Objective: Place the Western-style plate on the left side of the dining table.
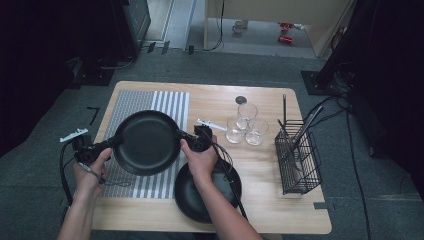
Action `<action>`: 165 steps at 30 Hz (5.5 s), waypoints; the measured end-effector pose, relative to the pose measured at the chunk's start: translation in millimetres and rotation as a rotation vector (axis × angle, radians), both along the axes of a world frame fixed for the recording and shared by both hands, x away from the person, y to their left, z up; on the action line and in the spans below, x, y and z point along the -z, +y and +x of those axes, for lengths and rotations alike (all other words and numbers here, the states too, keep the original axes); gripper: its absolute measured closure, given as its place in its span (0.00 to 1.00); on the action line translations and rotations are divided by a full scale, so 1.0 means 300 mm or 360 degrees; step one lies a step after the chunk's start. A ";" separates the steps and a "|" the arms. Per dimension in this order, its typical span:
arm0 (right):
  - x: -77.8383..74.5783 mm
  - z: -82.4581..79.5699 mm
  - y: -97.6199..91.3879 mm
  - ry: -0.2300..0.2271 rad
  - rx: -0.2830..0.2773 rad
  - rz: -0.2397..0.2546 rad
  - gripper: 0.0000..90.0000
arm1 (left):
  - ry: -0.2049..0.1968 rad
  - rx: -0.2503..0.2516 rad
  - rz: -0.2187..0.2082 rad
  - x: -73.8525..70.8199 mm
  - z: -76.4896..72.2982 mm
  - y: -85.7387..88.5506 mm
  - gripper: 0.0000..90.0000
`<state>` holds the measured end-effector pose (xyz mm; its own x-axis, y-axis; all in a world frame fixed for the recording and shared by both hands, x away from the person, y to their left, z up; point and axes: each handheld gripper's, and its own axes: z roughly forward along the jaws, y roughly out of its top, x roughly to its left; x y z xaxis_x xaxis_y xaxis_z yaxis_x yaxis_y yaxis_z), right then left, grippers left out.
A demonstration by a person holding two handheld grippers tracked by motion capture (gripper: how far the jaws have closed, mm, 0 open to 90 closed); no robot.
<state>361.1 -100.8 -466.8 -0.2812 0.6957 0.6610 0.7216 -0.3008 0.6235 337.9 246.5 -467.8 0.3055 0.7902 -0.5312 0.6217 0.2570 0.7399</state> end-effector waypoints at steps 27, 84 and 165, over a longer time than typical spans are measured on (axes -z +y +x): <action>0.097 0.266 0.087 0.0261 -0.0036 -0.0082 0.93 | 0.0172 -0.0160 -0.0100 0.130 0.195 0.055 0.90; -0.046 0.173 0.086 -0.0394 -0.0065 -0.0541 0.51 | 0.0136 -0.0190 0.0124 0.107 0.152 0.059 0.19; -0.003 -0.365 -0.342 -0.0403 -0.0156 -0.0825 0.00 | 0.0088 0.0177 0.0599 0.093 -0.197 -0.289 0.12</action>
